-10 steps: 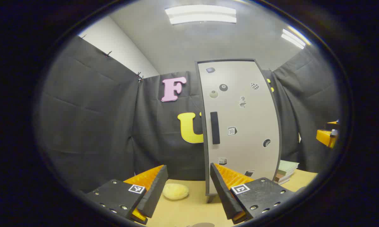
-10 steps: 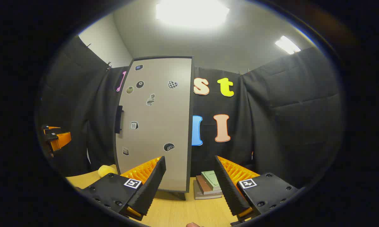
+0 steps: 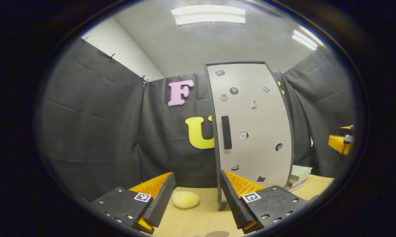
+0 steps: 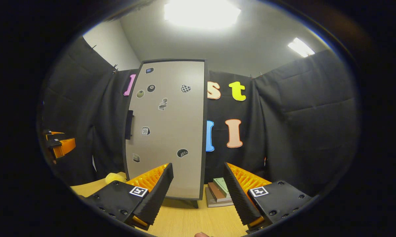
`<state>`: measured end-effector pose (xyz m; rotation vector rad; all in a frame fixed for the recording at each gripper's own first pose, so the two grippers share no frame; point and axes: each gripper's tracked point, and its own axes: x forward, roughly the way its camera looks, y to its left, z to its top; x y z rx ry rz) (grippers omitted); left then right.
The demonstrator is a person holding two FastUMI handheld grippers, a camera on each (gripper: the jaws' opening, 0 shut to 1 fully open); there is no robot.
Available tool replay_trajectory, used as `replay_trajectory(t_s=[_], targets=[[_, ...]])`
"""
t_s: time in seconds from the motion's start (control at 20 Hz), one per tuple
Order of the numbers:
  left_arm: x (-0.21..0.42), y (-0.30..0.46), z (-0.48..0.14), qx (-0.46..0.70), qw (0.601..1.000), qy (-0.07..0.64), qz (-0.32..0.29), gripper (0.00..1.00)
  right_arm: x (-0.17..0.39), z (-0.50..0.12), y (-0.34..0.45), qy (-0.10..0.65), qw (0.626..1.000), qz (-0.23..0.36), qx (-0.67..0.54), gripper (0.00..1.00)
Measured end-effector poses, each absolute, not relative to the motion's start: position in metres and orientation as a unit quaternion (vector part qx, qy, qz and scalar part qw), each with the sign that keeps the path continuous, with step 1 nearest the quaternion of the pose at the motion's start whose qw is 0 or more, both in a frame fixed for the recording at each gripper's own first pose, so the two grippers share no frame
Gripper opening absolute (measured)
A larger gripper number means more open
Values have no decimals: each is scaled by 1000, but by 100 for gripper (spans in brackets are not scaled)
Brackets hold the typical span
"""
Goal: Open the cabinet door with the right hand, grasp the bottle in the cabinet with the left hand and place it on the coaster, then close the cabinet door with the right hand.
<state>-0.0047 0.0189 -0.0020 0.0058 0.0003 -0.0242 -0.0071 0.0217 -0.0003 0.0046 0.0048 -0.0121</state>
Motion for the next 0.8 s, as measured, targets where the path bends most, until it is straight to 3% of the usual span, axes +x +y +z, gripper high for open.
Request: replay_trajectory(t_s=[0.8], targets=[[0,48,2,4,1000,-6,-5,81,-4,13,29,4,1000,-26,4,96]])
